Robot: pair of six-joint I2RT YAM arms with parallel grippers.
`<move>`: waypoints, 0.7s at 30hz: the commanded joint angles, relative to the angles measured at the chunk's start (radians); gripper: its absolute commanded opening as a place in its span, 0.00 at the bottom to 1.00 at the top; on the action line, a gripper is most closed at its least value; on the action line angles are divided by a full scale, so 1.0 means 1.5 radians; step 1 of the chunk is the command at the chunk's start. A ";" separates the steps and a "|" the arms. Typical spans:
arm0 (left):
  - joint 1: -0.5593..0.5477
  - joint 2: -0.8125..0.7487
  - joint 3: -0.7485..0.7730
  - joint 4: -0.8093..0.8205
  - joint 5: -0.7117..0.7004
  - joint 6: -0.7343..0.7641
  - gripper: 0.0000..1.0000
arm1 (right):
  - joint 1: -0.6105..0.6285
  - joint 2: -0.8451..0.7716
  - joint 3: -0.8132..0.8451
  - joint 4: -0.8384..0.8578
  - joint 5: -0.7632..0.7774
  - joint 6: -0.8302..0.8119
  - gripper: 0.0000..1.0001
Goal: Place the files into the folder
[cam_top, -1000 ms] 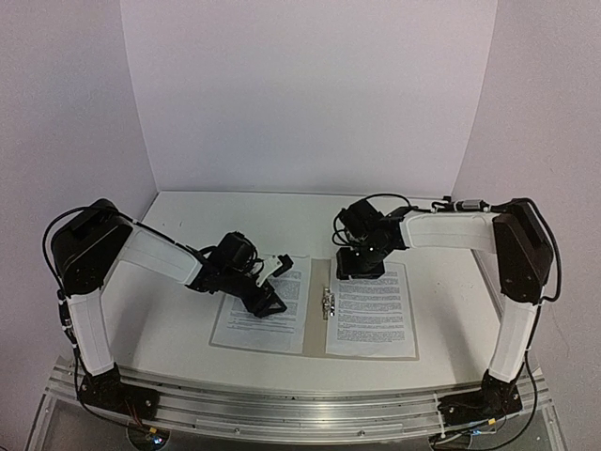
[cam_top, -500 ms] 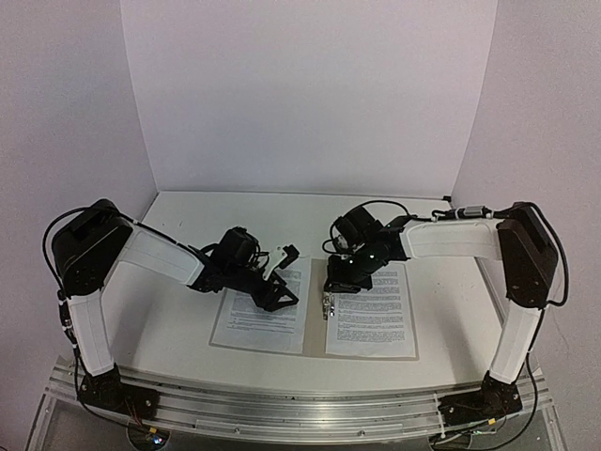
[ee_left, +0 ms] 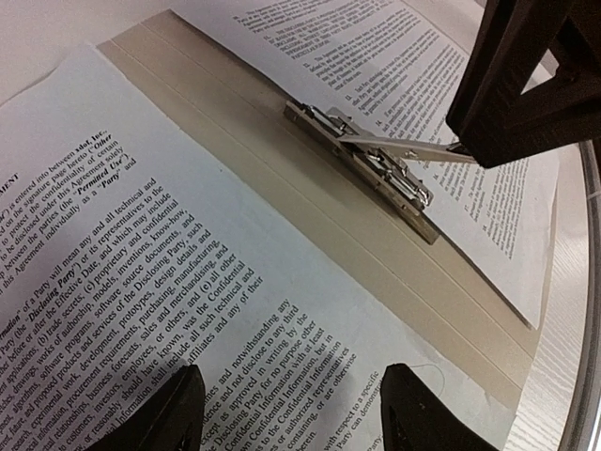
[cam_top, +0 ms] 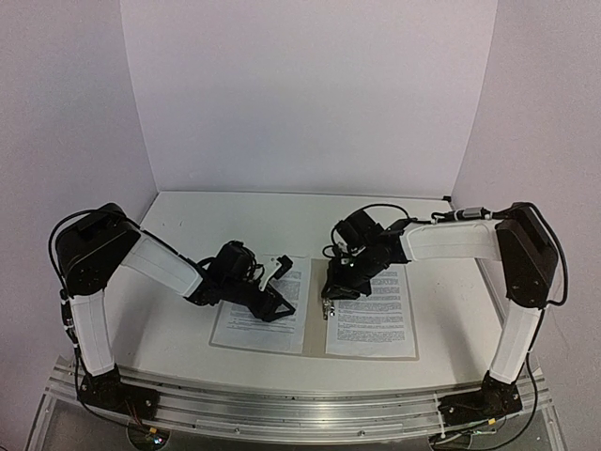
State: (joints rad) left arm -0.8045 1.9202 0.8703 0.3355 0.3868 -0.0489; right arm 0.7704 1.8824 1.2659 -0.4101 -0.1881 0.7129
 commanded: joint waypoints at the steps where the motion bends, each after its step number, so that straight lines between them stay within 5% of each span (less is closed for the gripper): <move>1: -0.005 0.013 -0.016 0.033 -0.035 -0.060 0.64 | 0.004 -0.007 -0.010 0.005 -0.023 0.009 0.20; 15: -0.005 0.019 -0.034 0.023 -0.073 -0.117 0.62 | 0.007 -0.001 -0.082 0.023 -0.025 -0.004 0.14; 21: -0.004 0.021 -0.034 0.024 -0.073 -0.114 0.62 | 0.007 -0.007 -0.052 0.026 -0.041 -0.023 0.31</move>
State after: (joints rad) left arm -0.8131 1.9202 0.8421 0.4034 0.3122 -0.2065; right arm 0.7761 1.8824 1.1732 -0.3343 -0.2355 0.7019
